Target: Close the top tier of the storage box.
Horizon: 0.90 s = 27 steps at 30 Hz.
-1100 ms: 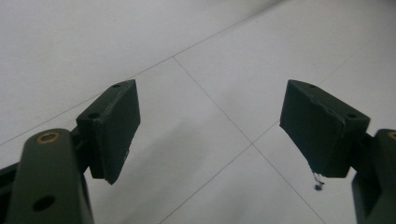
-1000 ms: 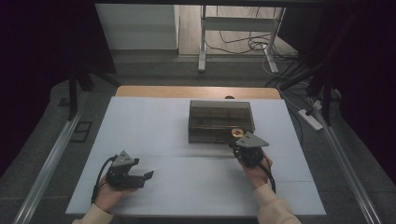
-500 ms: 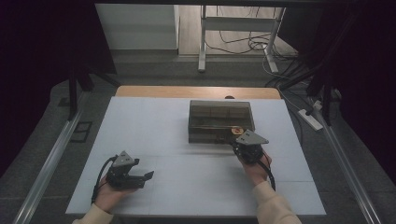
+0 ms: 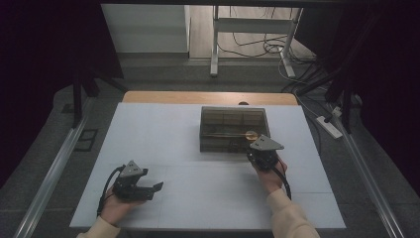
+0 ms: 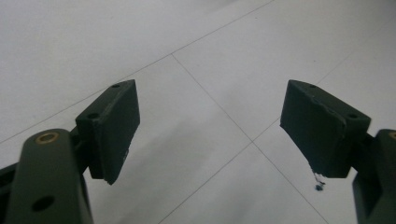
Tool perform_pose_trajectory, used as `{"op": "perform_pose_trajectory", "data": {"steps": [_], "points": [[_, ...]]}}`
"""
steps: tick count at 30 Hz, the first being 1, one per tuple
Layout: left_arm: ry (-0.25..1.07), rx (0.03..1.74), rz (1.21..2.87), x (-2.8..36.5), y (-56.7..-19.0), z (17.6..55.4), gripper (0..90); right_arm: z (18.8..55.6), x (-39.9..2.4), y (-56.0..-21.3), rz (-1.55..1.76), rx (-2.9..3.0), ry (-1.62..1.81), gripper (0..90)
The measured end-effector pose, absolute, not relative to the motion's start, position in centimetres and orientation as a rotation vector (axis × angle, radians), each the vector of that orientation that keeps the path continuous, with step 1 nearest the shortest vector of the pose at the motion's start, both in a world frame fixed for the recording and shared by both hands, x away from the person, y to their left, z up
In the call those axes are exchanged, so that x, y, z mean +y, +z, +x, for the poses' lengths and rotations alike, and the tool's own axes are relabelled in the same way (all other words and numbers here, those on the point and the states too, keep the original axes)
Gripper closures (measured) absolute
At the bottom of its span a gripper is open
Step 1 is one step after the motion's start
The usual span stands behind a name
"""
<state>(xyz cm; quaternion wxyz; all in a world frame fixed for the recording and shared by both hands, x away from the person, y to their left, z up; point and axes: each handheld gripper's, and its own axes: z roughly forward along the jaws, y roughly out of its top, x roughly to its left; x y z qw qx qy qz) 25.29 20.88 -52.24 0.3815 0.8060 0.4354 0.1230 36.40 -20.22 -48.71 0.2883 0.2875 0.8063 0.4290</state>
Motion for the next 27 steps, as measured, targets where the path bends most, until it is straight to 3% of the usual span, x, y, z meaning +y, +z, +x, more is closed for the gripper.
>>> {"op": "perform_pose_trajectory", "data": {"steps": [27], "points": [[0.319, 1.113, 2.061, 21.1, -52.4, 25.3, 20.0, 37.4, -20.2, -48.8, 0.790, 2.128, 1.155, 89.7]]}}
